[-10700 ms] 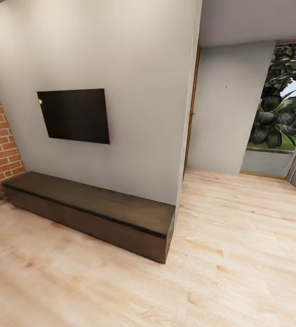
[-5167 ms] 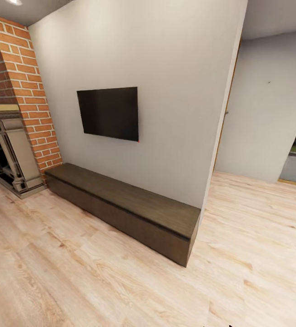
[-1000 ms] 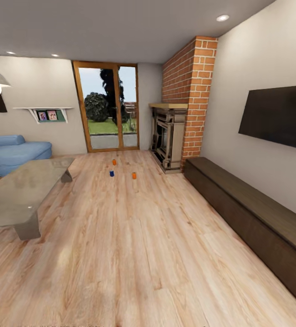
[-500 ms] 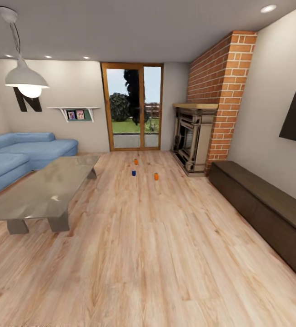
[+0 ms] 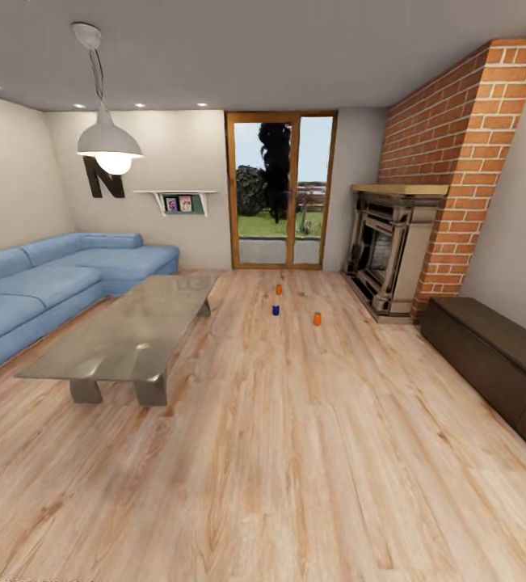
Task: Put the three can of soda from the living room inside the tash can in the kitchen.
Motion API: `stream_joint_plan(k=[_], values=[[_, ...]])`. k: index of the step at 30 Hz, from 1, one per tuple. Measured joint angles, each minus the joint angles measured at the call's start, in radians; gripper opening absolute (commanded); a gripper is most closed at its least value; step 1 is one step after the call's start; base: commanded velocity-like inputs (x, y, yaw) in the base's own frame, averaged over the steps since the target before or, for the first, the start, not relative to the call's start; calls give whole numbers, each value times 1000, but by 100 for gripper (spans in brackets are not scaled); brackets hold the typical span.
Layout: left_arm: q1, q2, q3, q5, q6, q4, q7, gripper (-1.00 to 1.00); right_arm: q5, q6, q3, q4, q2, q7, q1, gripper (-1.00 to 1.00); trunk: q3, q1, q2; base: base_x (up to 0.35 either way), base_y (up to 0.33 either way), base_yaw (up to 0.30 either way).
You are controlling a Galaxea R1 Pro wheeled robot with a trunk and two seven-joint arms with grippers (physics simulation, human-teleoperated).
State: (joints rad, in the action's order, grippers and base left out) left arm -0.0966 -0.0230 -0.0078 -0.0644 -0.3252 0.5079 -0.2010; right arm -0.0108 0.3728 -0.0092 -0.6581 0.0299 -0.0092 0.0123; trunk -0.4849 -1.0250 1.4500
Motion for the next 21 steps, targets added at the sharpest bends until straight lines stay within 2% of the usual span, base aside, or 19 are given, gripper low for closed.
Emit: stream_joint_plan(k=[5,15,21], values=[[0,0,0,0,0,0,0,100,0,0,0,0,0,0,0,100,0,0,0,76,165,227],[0,1,0,0,0,1,0,100,1,0,1,0,-1,0,0,100,0,0,0,11,29,212],[0,1,-1,0,0,0,0,100,5,0,2,0,-1,0,0,100,0,0,0,-140,77,199]])
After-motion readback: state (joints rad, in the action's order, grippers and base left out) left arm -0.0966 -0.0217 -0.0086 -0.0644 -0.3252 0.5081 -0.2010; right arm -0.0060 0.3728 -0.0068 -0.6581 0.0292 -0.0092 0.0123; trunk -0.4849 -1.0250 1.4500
